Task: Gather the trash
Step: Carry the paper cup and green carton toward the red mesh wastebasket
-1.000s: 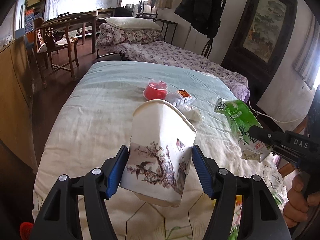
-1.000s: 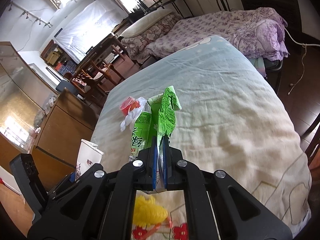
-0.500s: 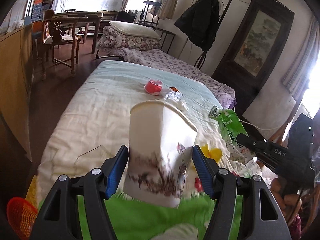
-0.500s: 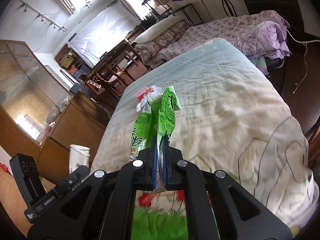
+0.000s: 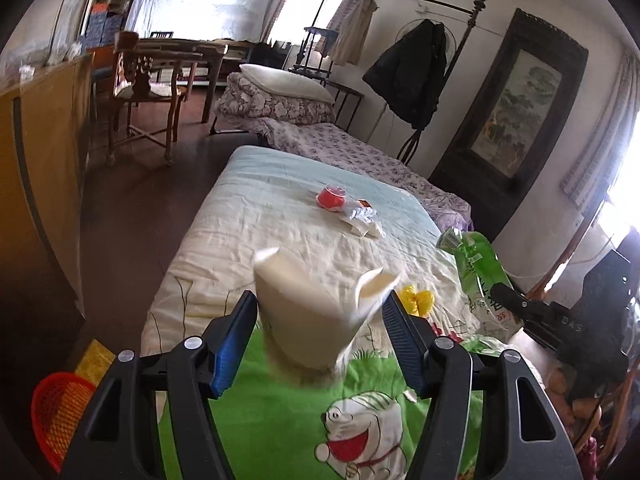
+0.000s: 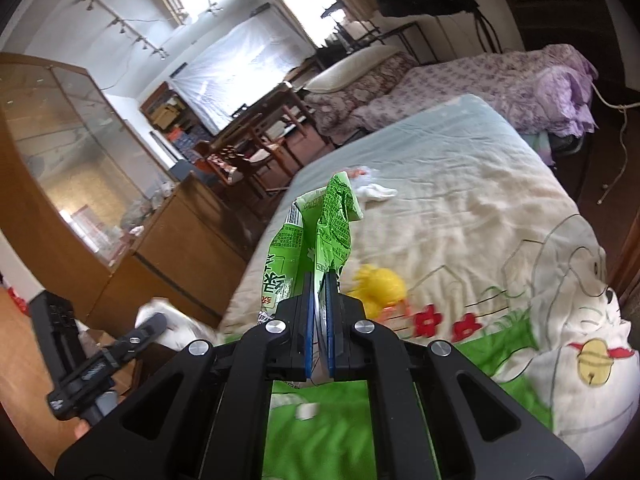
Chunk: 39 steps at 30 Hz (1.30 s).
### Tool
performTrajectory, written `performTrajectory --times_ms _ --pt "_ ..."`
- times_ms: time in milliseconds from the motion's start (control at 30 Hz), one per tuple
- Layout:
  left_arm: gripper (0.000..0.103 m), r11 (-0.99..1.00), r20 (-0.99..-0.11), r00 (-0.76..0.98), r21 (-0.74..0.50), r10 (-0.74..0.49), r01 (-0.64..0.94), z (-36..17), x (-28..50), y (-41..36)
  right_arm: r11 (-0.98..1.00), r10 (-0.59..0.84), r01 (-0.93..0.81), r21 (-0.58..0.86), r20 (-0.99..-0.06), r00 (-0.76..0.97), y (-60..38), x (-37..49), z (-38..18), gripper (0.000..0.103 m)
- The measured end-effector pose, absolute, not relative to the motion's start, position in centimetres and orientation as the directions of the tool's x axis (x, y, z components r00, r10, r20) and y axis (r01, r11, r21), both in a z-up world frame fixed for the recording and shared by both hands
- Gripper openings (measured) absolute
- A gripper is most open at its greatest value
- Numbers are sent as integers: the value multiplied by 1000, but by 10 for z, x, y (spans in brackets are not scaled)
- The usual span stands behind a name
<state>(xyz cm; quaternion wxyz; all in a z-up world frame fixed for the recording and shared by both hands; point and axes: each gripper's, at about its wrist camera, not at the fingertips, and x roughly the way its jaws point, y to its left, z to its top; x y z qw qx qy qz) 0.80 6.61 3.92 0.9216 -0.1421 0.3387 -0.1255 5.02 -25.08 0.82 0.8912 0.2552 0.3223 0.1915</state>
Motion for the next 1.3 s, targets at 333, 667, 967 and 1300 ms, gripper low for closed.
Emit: performTrajectory --times_ms 333,667,967,1300 --pt "63 930 -614 711 -326 -343 168 27 7 53 805 507 -206 556 -467 724 -241 32 19 6" --pt "83 973 -814 533 -180 -230 145 -28 66 8 796 512 -184 577 -479 714 -251 37 11 6" --pt "53 957 -803 522 -227 -289 181 -30 55 11 780 524 -184 598 -463 715 -256 34 11 6" --pt "53 958 -679 682 -261 -270 119 31 7 67 767 560 -240 595 -439 702 -243 22 26 6"
